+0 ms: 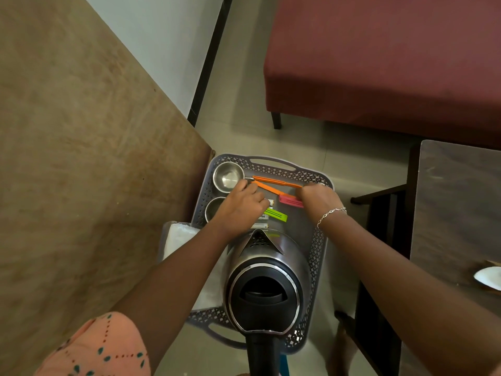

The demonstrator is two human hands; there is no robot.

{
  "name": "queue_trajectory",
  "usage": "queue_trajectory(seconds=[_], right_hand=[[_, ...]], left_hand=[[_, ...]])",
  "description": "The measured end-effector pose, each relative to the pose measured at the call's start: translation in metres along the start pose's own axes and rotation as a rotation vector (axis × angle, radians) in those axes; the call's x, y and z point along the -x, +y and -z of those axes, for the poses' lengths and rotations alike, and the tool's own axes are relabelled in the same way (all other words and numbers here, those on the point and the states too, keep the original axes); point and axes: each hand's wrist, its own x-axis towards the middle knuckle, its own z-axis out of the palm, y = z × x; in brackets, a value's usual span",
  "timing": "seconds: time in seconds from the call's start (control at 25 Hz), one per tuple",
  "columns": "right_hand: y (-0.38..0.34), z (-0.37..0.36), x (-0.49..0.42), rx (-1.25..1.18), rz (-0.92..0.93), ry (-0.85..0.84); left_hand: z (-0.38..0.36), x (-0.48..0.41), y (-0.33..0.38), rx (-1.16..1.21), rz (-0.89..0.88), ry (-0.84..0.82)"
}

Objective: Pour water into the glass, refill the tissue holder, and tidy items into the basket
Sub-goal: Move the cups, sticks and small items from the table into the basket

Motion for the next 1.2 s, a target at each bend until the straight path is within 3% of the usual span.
queue_trajectory(seconds=[0.56,0.68,0.84,1.0,1.2], right_hand=[[-0.009,-0.016,-0.004,-0.039,0.059,-0.233],[-0.006,-0.011,0.001,-0.155,0.037,-0.166],[0.003,0.006,0.007,-0.386,0.016,0.003],[-0.003,0.007,0.011,-0.039,0.135,0.062],[-0.004,0.002,0.011,0.087,0.141,0.052]], left_hand=[[0.002,-0.015,0.005,0.137,-0.129,-0.155],[0.001,-0.013,0.006,0.197,-0.109,-0.109],[0.003,-0.015,0.004,0.286,0.069,-0.035],[0.013,-0.027,0.006,0.404,0.193,-0.083],[0.016,-0.028,0.010,0.468,0.270,-0.096]])
